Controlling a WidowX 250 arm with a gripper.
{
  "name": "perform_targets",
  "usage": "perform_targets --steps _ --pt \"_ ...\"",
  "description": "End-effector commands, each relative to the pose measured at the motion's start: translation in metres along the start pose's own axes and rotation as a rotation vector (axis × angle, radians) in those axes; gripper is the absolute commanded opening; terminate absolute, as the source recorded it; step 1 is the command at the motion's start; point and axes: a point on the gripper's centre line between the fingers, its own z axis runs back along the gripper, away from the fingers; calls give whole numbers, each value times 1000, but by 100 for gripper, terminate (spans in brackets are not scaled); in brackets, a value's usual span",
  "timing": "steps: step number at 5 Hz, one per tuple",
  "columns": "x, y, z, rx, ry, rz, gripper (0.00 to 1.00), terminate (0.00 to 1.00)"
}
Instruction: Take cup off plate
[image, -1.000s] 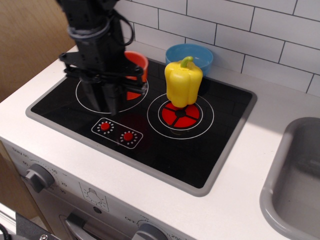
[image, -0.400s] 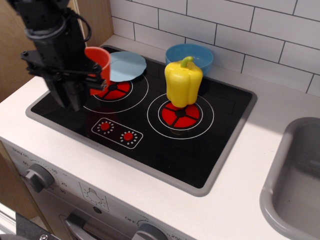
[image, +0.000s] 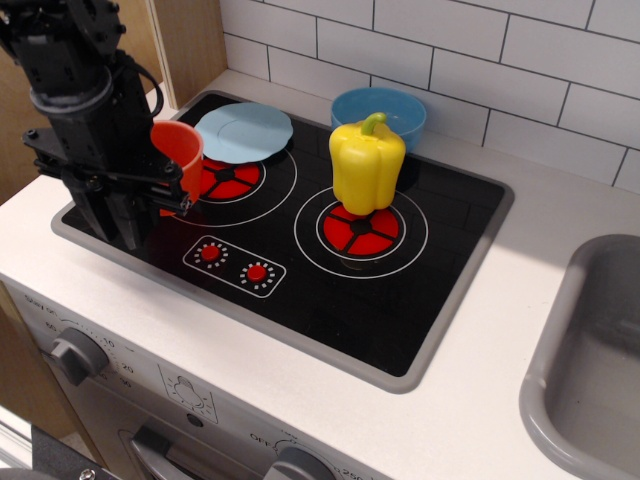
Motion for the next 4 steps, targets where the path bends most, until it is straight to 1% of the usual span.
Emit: perform_targets --steps 1,2,3,4 --pt "-2 3 2 50 -52 10 100 0" --pt "-1 1 5 47 -53 15 100 0" --pt "4 -4 27 13 -73 42 100 0" --pt "14 -9 53 -7 -49 70 100 0"
